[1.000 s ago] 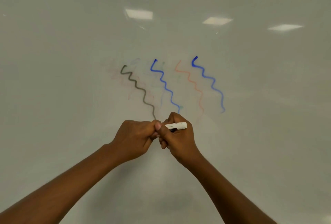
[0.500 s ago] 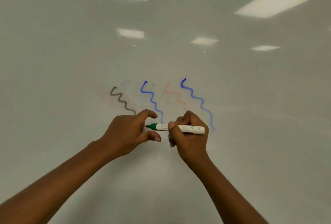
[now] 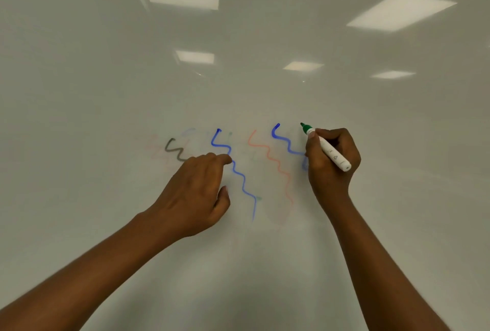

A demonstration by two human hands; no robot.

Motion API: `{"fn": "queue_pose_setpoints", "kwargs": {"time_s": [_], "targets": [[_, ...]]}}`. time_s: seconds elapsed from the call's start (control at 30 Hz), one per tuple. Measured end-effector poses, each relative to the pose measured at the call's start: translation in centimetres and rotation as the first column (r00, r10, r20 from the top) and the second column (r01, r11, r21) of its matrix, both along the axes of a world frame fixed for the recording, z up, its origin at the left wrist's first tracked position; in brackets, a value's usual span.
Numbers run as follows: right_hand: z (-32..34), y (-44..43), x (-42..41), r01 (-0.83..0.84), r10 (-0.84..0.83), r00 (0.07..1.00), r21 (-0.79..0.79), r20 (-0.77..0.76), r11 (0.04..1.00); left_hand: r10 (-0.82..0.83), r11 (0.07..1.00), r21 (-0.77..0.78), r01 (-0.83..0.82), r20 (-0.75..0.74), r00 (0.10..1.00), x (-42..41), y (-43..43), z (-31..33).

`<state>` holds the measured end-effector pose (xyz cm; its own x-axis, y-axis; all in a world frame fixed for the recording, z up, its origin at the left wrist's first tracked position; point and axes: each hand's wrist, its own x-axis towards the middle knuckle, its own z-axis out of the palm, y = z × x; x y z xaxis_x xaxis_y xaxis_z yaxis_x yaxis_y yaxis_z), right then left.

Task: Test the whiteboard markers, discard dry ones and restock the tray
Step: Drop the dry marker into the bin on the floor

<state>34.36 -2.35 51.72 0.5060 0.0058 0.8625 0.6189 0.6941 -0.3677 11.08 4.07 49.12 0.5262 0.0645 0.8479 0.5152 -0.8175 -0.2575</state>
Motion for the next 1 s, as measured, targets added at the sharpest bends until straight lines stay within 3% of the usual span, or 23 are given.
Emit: {"fn": "queue_pose_setpoints", "kwargs": {"time_s": [0.33, 0.53, 0.63, 0.73, 0.83, 0.93, 1.0], "targets": [[-1.8, -0.3, 2.9, 0.107, -0.114, 0.991, -0.089, -0.076, 0.990, -0.079, 0.996, 0.050, 0.078, 0.022, 0.997, 1.6, 1.3, -0.8], [-4.7, -2.1, 5.4, 0.149, -0.170, 0.977, -0.158, -0.129, 0.976, -0.182, 0.973, -0.133, 0.190, 0.071, 0.981, 2.9, 1.7, -2.3], [-6.7, -3.0, 6.3, 0.202, -0.234, 0.961, -0.199, -0.149, 0.959, -0.268, 0.895, -0.329, 0.301, 0.141, 0.953, 3.2, 1.1, -3.0], [-9.2, -3.8, 7.7, 0.188, -0.237, 0.951, -0.236, -0.197, 0.953, -0.320, 0.835, -0.423, 0.351, 0.145, 0.936, 3.6, 0.8, -3.9], [-11.5, -4.7, 8.2, 0.168, -0.245, 0.941, -0.306, -0.234, 0.937, -0.379, 0.862, -0.309, 0.402, 0.134, 0.916, 4.4, 0.2, -4.2], [-13.0, -5.4, 7.2, 0.114, -0.219, 0.949, -0.401, -0.227, 0.909, -0.282, 0.952, -0.099, 0.289, 0.086, 0.956, 5.3, -0.9, -4.4], [-12.9, -6.1, 5.8, -0.002, -0.114, 0.964, -0.435, -0.242, 0.900, -0.252, 0.967, -0.001, 0.253, 0.104, 0.962, 5.9, -1.4, -4.8]]}}
